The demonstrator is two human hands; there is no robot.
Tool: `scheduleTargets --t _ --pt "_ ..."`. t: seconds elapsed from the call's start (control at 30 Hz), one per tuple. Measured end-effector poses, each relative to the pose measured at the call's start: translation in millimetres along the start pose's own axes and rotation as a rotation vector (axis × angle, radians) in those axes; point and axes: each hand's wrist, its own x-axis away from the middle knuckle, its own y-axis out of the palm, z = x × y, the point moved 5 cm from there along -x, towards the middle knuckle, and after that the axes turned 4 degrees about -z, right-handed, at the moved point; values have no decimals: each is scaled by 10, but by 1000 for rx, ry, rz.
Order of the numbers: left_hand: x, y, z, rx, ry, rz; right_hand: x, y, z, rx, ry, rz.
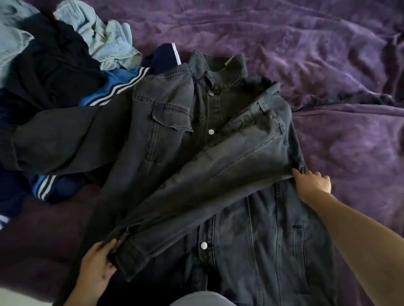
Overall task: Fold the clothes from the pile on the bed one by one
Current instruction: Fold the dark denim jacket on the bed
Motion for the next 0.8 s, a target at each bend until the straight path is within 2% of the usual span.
scheduleTargets --t 0.07,0.13,0.17,0.23,0.3,0.33,0.4,0.47,0.53,0.6,0.7,0.8 --pt "-74 -95 -224 -253 -60 103 73 7 -89 63 43 -32" --pt "-160 -127 -376 -336 -125 150 182 -48 -263 118 48 32" --pt "-187 -123 -379 -406 -103 176 245 -83 -389 114 -2 102" --pt "-179 -30 -259 -624 53 201 379 -63 -724 69 -237 204" --pt "-95 112 -144 -912 244 183 606 122 -1102 114 -501 133" --pt "-36 176 -129 -1117 323 183 736 267 -1252 167 -560 53" --pt "23 255 -186 -1492 362 107 937 549 -1437 242 -516 -91" --pt "-2 237 -278 -1631 259 -3 1079 634 -1564 230 -435 -124" --pt "-14 203 -280 -1667 232 -57 1217 580 -1699 194 -454 -97" --pt "-45 180 -167 -1623 272 -95 1365 533 -1853 193 -561 -98" --pt "-182 94 226 -1250 296 -124 1541 508 -2006 192 -585 -222" --pt "-392 -59 792 -898 360 -85 1608 295 -2149 106 -539 -166"
